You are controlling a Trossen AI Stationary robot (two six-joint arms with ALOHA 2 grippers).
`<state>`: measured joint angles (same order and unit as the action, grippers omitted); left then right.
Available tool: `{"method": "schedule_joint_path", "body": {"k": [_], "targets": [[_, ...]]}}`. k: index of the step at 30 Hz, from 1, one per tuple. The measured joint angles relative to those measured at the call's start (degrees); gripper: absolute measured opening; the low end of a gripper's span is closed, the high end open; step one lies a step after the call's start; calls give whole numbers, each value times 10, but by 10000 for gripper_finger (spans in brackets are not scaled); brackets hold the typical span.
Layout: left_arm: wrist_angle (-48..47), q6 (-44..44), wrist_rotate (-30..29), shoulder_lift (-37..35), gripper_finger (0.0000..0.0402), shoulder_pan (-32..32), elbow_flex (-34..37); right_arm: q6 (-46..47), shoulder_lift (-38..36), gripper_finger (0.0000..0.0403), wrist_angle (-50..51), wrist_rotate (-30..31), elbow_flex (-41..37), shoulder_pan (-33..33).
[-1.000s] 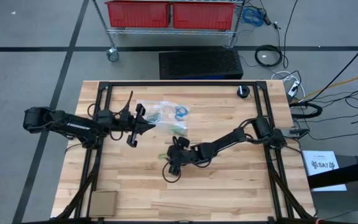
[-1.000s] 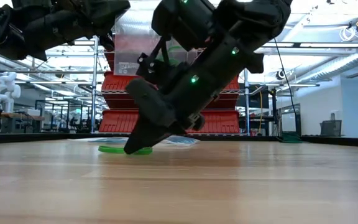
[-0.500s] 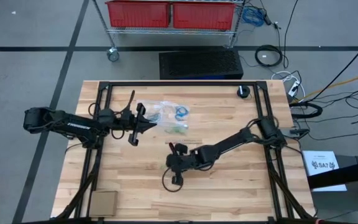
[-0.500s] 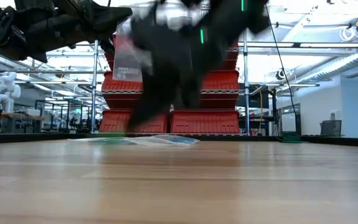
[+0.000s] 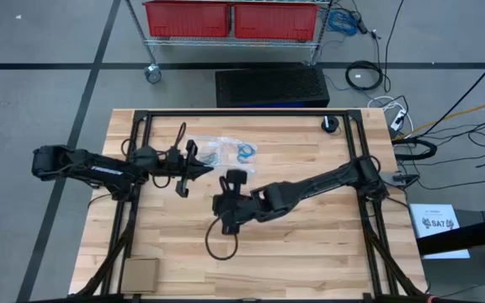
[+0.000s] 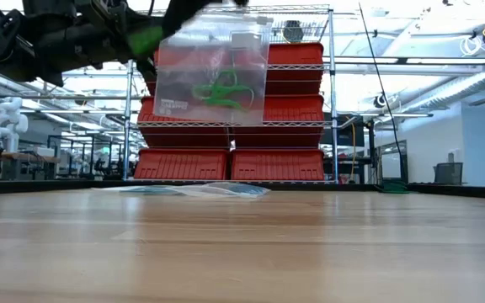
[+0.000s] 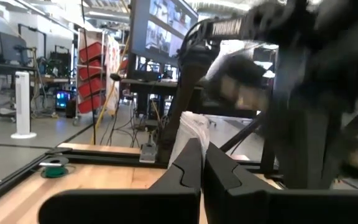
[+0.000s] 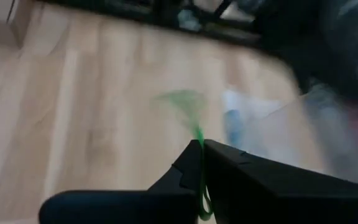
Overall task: Sort rubber bands
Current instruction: Put the green rubber band into the right zip lock bag
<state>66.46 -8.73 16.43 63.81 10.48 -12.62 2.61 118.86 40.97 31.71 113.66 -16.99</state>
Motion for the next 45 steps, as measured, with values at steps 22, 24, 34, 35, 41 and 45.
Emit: {"method": "schedule_joint_path", "body": {"k": [22, 24, 34, 35, 41, 45], "targets": [[-10, 0, -3, 0, 0, 0, 0, 6, -1, 0, 276, 141, 150, 46], [-10, 0, -3, 0, 0, 0, 0, 16, -1, 0, 279, 112, 150, 47], [-10, 0, -4, 0, 0, 0, 0, 32, 14, 0, 278, 59, 149, 47], [-11, 0, -4, 0, 0, 0, 0, 32, 14, 0, 278, 66, 149, 47], [-17, 0, -4, 0, 0, 0, 0, 51, 2, 0, 272, 105, 150, 45], [-23, 2, -7, 0, 0, 0, 0, 51, -2, 0, 262, 105, 150, 45]]}}
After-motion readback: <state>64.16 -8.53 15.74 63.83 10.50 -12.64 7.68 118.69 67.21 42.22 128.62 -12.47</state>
